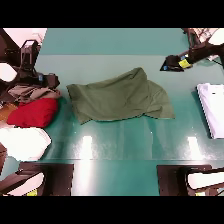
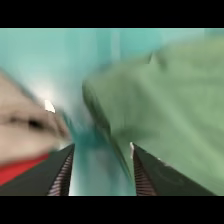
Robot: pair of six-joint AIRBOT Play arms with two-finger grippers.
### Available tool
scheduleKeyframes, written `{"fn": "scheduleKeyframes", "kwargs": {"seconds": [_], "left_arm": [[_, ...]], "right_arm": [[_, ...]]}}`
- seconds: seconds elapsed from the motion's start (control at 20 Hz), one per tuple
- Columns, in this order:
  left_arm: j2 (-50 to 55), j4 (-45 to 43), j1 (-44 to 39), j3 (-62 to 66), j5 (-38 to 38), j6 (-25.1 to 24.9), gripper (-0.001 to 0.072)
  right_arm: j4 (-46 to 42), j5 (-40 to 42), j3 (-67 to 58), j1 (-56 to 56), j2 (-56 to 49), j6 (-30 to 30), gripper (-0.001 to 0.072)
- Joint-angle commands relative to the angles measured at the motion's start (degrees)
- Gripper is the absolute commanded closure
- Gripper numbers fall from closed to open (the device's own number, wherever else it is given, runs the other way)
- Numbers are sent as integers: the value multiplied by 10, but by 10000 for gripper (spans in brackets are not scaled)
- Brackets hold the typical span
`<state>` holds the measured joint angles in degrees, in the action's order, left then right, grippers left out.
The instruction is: Fold the shirts.
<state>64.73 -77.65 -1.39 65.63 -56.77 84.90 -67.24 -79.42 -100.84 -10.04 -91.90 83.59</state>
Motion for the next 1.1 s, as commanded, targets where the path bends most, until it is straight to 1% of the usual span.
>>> {"fn": "scheduleKeyframes", "kwargs": {"seconds": [0.0,0.1,0.2,0.3,0.45,0.55,0.8,0.85,0.9,0.95,1.0,1.05], "left_arm": [[-6,117,39,-47,-103,-27,270],[-16,196,39,-131,-85,-34,270],[-16,278,39,-209,-64,-61,270],[-16,325,39,-272,-45,-80,270],[-16,327,39,-329,1,-84,270],[-16,332,31,-342,31,-86,270],[-14,334,-57,-344,108,-88,272],[-14,334,-61,-343,118,-85,273],[-15,333,-61,-343,118,-75,289],[-15,333,-61,-343,118,-69,409],[-15,334,-61,-343,118,-69,566],[-15,333,-61,-340,116,-69,681]], "right_arm": [[2,-11,92,32,61,-17,298],[2,10,163,43,106,-31,298],[3,24,214,54,141,-32,299],[2,43,255,61,170,-33,299],[3,59,289,68,196,-36,299],[3,59,294,68,202,-36,299],[3,59,293,62,202,-36,299],[3,59,293,62,202,-36,299],[3,59,293,62,202,-36,299],[3,57,293,63,202,-36,299],[2,57,293,63,202,-36,299],[2,57,293,64,202,-36,299]]}}
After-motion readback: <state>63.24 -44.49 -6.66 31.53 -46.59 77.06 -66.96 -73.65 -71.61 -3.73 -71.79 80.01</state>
